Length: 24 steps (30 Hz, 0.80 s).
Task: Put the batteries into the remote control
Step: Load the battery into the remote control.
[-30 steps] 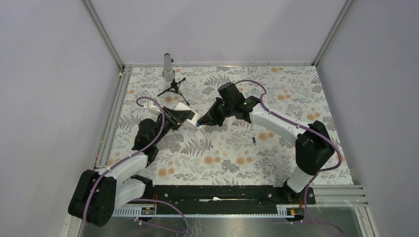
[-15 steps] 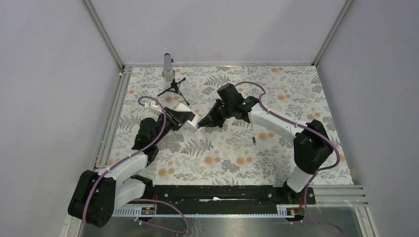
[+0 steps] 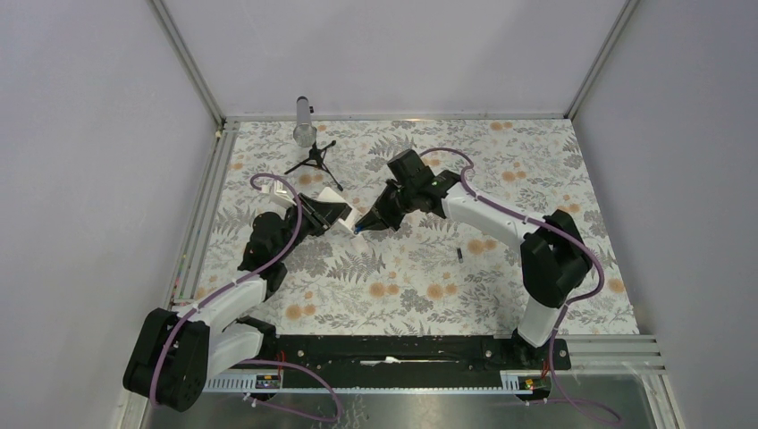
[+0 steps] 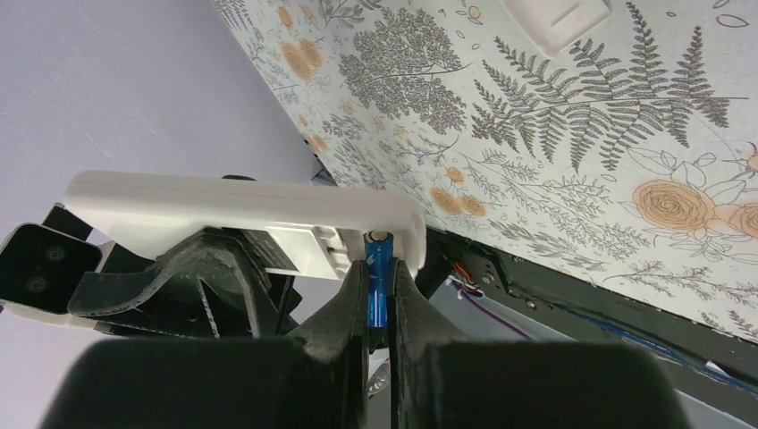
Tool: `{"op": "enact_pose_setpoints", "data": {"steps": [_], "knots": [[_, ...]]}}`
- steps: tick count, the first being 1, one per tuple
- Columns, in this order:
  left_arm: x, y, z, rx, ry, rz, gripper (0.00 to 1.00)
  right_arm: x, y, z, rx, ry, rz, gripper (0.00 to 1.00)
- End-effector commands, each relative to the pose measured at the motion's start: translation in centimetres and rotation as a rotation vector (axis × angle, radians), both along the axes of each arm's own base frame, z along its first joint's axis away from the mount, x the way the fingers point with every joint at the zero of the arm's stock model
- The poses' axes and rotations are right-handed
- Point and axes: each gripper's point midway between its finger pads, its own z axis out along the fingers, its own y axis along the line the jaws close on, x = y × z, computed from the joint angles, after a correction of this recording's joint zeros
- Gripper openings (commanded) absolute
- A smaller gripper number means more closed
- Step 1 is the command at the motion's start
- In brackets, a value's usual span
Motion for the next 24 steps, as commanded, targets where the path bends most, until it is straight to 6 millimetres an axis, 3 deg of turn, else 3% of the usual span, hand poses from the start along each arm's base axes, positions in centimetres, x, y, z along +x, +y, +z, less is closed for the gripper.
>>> {"op": "enact_pose_setpoints", "data": {"steps": [1, 24], "knots": [[0.3, -0.6, 5.0, -0.062, -0.134, -0.029, 0.00, 0.3, 0.4, 0.1, -0.004, -0.004, 0.016, 0.09], [1.2, -0.3, 4.0, -0.024, -0.107, 0.005, 0.00, 0.3, -0.5, -1.0, -0.056, 0.034, 0.019, 0.15]]}}
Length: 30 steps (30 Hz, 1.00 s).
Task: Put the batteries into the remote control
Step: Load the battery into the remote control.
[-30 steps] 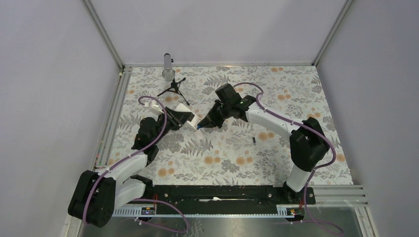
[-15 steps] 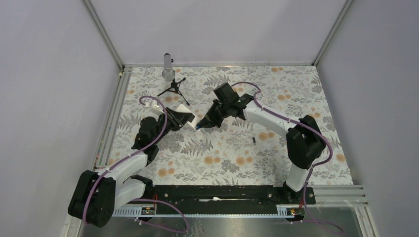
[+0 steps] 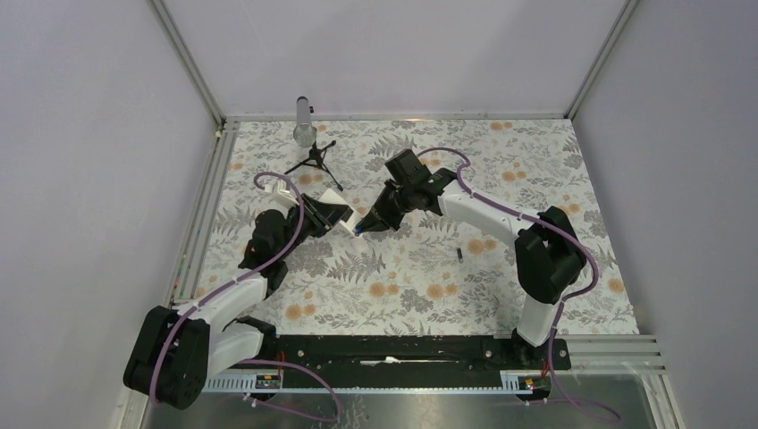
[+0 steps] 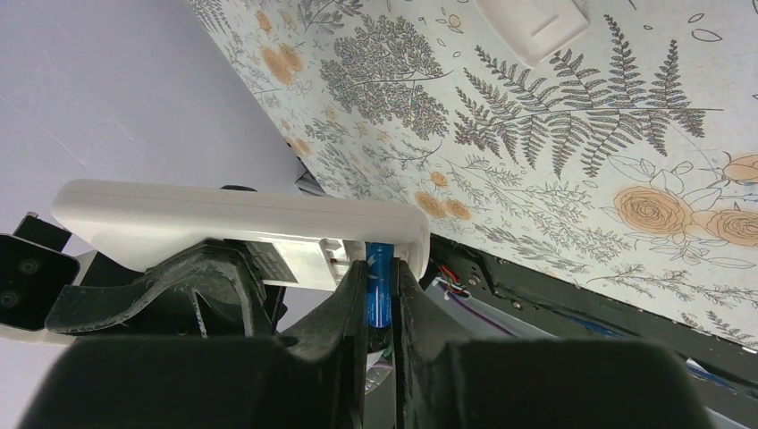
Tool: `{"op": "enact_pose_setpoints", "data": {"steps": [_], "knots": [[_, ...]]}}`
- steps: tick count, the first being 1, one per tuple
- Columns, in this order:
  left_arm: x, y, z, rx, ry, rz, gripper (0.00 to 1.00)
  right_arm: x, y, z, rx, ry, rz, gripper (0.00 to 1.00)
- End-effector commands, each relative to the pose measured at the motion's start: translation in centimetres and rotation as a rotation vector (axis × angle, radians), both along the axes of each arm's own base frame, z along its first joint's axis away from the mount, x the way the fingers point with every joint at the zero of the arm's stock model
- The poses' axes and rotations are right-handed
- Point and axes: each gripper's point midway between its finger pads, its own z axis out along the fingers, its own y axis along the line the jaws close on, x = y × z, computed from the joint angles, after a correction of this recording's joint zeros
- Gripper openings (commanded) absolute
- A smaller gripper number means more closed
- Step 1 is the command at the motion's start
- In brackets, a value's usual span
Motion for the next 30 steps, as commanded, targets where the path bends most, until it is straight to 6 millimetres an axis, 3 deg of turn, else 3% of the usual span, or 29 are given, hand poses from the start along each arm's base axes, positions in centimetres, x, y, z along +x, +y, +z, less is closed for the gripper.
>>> {"op": "enact_pose_setpoints", "data": {"steps": [1, 13, 26, 28, 30], "knots": [[1.1, -0.2, 4.7, -0.045, -0.145, 0.009, 0.00, 0.1, -0.5, -0.1, -0.026, 0.022, -0.006, 0.17], [1.7, 0.1, 3.4, -0.007, -0.095, 0.035, 0.00, 0.7, -0.1, 1.6, 0.008, 0.001, -0.009, 0.28], [2.0, 0.0, 3.6, -0.009, -0.093, 0.035, 0.00, 0.8, -0.1, 1.2, 0.006, 0.004, 0.002, 0.30], [2.0, 0.0, 3.4, -0.007, -0.081, 0.036, 0.00, 0.9, -0.1, 1.5, 0.008, -0.014, 0.011, 0.34], [2.0, 0.0, 3.2, 0.002, -0.065, 0.034, 0.00, 1.2, -0.1, 1.9, 0.009, -0.044, 0.022, 0.46]]}}
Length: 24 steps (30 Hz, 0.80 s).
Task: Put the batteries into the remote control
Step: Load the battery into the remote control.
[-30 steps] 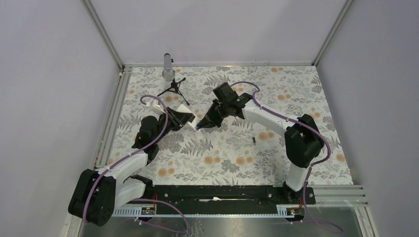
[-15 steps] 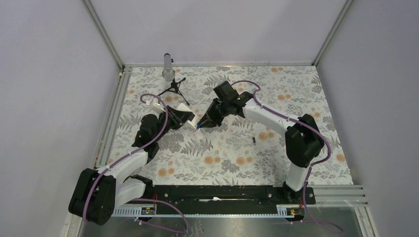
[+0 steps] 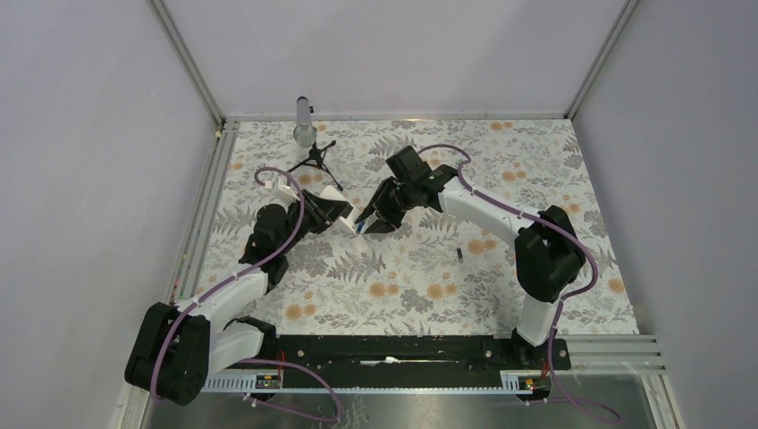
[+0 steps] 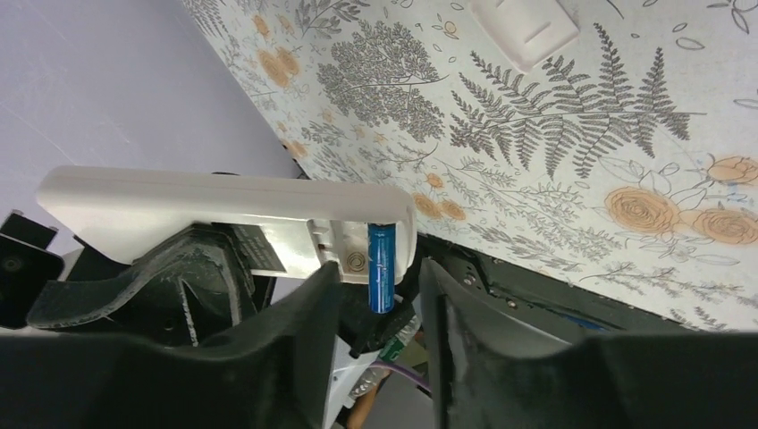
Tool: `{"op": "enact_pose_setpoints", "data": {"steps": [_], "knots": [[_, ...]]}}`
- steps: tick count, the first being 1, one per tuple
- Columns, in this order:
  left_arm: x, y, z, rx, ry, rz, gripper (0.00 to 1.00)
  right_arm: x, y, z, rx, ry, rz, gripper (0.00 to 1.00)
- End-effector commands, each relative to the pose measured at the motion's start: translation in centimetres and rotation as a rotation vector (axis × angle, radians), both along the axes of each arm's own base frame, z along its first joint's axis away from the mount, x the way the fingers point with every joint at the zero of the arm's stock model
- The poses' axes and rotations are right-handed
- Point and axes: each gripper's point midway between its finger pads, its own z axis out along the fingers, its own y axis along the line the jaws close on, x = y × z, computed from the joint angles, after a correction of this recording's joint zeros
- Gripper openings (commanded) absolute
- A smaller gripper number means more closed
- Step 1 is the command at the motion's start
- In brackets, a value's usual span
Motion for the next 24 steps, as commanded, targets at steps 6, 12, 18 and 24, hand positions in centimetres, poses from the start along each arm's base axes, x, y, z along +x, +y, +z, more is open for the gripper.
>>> {"op": "enact_pose_setpoints", "data": {"steps": [6, 12, 18, 24], "knots": [[1.2, -0.4, 2.7, 0.000, -0.037, -0.001, 0.00, 1.3, 0.4, 4.5, 0.062, -0.200, 0.125, 0.82], [0.9, -0.7, 2.3, -0.037, 0.054, -0.039, 0.00, 0.7, -0.5, 5.4, 0.076, -0.323, 0.237, 0.98], [-0.7, -0.5, 1.5, -0.106, 0.187, -0.114, 0.00, -1.1, -2.8, 5.1, 0.102, -0.606, 0.498, 1.00], [-2.4, -1.2, 1.8, -0.104, 0.283, -0.205, 0.00, -4.5, -1.3, 8.3, 0.394, -0.720, 0.663, 1.00]]}}
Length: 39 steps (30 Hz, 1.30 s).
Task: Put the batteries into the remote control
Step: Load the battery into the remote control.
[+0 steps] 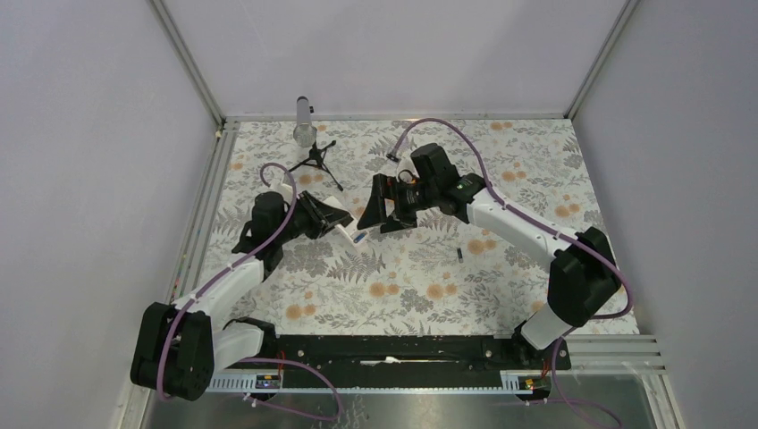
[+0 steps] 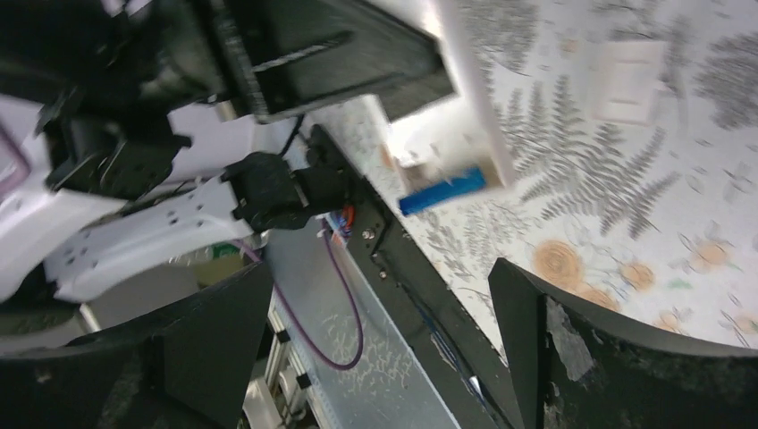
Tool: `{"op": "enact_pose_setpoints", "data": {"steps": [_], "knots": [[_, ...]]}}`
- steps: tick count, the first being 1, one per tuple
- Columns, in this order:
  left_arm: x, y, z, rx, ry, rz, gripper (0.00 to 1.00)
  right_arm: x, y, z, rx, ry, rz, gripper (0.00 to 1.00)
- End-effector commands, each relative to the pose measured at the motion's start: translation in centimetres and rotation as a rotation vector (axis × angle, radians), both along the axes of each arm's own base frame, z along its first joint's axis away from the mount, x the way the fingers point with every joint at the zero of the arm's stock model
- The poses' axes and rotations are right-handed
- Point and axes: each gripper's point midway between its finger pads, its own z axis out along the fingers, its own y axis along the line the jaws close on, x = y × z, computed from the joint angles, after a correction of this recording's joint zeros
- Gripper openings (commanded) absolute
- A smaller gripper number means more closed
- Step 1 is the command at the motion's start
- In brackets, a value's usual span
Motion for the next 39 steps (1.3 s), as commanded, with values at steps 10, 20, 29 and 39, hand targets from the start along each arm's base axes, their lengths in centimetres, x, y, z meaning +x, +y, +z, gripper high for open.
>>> {"op": "enact_pose_setpoints", "data": {"steps": [10, 20, 29, 39], "knots": [[-1.0, -1.2, 5.5, -0.010, 0.002, -0.122, 0.00, -0.8, 2.2, 1.9, 0.144, -0.216, 0.194, 1.00], [-1.1, -1.5, 6.3, -0.036, 0.009, -0.136, 0.00, -0.7, 3.1, 1.1, 0.136, -0.222, 0.218, 1.00], [-1.3, -1.5, 6.6, -0.040, 0.010, -0.143, 0.00, -0.4, 2.7, 0.1, 0.093, -0.233, 0.206, 0.96], [-1.3, -1.4, 6.4, -0.028, 0.014, -0.137, 0.00, -0.9, 3.5, 1.2, 0.165, -0.215, 0.236, 0.77]]}}
